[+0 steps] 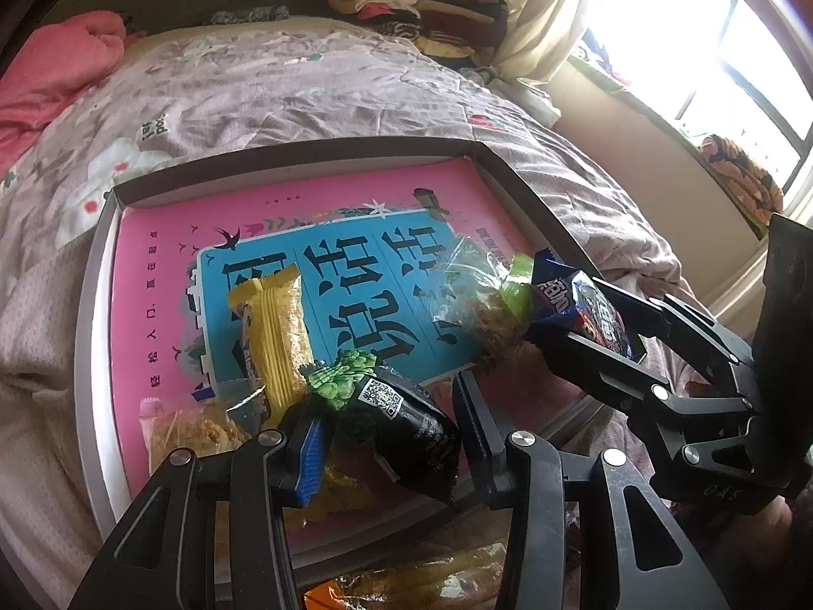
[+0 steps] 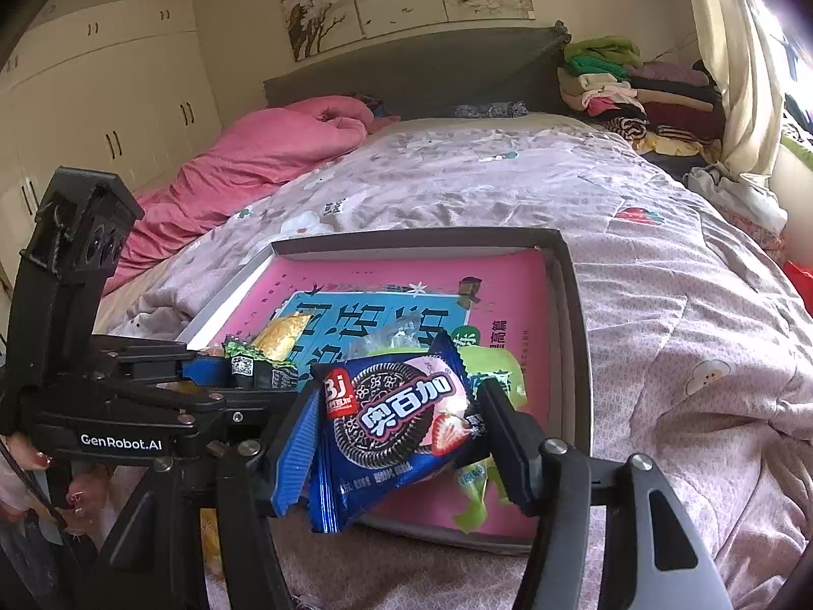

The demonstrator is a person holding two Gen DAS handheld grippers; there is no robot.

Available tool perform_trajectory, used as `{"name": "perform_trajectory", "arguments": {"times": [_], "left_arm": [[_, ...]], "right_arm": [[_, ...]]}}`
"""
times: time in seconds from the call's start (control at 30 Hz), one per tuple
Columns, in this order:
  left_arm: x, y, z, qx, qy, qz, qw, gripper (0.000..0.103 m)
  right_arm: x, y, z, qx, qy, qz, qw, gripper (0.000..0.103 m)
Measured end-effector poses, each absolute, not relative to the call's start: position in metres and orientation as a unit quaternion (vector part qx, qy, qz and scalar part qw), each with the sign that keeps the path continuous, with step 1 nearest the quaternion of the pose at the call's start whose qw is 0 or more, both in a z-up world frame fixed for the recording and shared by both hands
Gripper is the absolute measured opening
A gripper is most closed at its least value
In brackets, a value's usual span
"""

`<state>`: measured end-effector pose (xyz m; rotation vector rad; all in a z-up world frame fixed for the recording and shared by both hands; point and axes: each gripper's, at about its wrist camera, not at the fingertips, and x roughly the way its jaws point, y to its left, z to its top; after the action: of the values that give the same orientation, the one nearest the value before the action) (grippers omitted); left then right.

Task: Organize snacks
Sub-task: 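Lift the Oreo pack and black snack bag and carry both over the pink tray, then lower both packs onto the tray and open both grippers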

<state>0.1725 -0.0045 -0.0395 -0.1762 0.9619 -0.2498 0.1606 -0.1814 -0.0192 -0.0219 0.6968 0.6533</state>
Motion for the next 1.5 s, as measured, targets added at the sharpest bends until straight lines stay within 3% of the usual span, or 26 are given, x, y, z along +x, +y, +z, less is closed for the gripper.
{"name": "perform_trajectory", "arguments": {"times": [0.33, 0.57, 0.93, 1.5], "left_arm": [[0.169, -0.001, -0.039, -0.095, 0.462, -0.121, 0.874, 0.047], [0.168, 0.0, -0.037, -0.102, 0.461, -0.119, 0.873, 0.047], [0.167, 0.0, -0.034, -0.107, 0.461, -0.117, 0.873, 0.047], [0.163, -0.002, -0.028, -0.102, 0.462, -0.111, 0.874, 0.057]], "right_arm": [[0.159, -0.183, -0.019, -0.017, 0.337, 0.315, 0.887, 0.065], [0.157, -0.18, -0.021, -0.038, 0.335, 0.303, 0.892, 0.073], [0.167, -0.185, -0.03, -0.048, 0.34, 0.265, 0.901, 0.073], [0.169, -0.202, -0.02, 0.002, 0.337, 0.271, 0.902, 0.079]]}}
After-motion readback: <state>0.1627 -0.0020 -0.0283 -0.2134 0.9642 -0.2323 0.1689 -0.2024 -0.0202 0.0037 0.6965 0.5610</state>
